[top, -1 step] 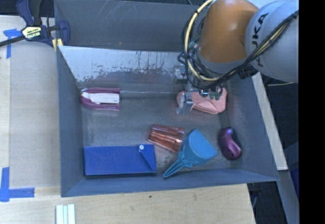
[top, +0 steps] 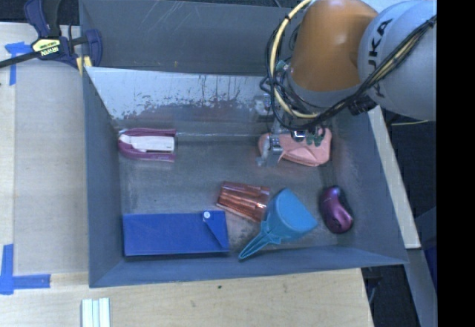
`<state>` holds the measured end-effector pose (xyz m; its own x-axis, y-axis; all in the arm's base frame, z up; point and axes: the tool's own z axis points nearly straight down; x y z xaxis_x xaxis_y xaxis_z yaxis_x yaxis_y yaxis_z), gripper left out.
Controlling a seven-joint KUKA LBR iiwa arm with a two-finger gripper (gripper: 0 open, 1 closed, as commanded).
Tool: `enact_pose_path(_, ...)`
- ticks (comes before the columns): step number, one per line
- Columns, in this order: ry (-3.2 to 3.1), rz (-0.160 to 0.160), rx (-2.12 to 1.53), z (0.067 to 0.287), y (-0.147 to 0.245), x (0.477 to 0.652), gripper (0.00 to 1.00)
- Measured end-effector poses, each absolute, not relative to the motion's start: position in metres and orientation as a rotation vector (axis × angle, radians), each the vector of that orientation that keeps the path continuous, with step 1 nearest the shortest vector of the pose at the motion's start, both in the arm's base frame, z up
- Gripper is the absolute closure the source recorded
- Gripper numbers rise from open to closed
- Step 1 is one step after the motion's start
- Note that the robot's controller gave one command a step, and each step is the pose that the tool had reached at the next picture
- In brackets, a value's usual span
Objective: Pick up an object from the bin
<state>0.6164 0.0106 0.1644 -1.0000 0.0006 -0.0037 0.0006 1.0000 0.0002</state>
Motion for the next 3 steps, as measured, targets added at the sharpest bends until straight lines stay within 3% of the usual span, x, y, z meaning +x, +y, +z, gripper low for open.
enact_pose_path(1, 3.137, 0.001, 0.076, 0.123, -0.002, 0.622, 0.0)
enact_pose_path(2, 3.131, 0.0, 0.063, 0.1, -0.027, 0.614, 0.0)
enact_pose_path(3, 3.109, 0.004, -0.25, 0.073, -0.063, 0.626, 1.0)
